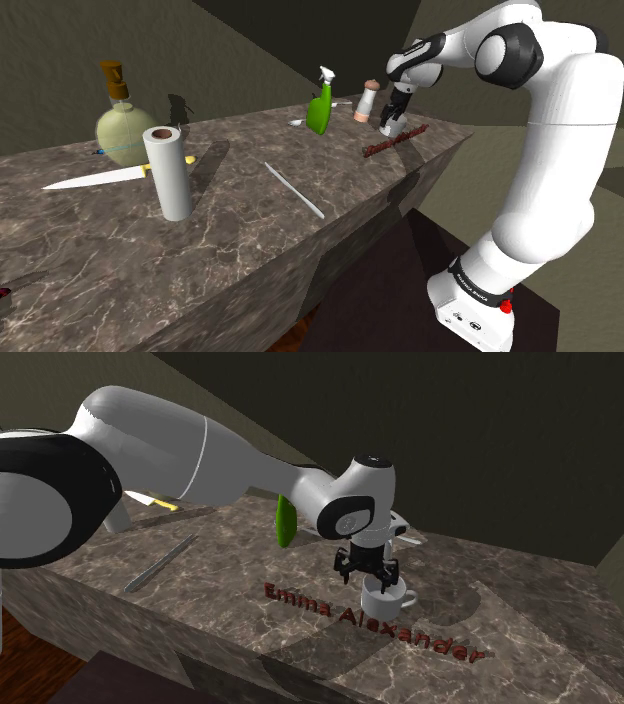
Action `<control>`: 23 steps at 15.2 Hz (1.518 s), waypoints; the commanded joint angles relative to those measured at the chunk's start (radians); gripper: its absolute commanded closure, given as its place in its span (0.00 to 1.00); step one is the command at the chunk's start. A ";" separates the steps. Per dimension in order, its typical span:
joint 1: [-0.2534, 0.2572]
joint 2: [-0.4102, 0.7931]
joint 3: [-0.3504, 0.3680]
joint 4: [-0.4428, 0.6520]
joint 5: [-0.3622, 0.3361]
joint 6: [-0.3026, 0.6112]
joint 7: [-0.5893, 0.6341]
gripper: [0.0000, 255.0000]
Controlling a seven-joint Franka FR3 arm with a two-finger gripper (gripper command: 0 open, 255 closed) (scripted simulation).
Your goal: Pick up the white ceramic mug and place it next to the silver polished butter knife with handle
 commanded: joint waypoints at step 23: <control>0.011 -0.066 -0.020 0.071 -0.038 -0.132 0.023 1.00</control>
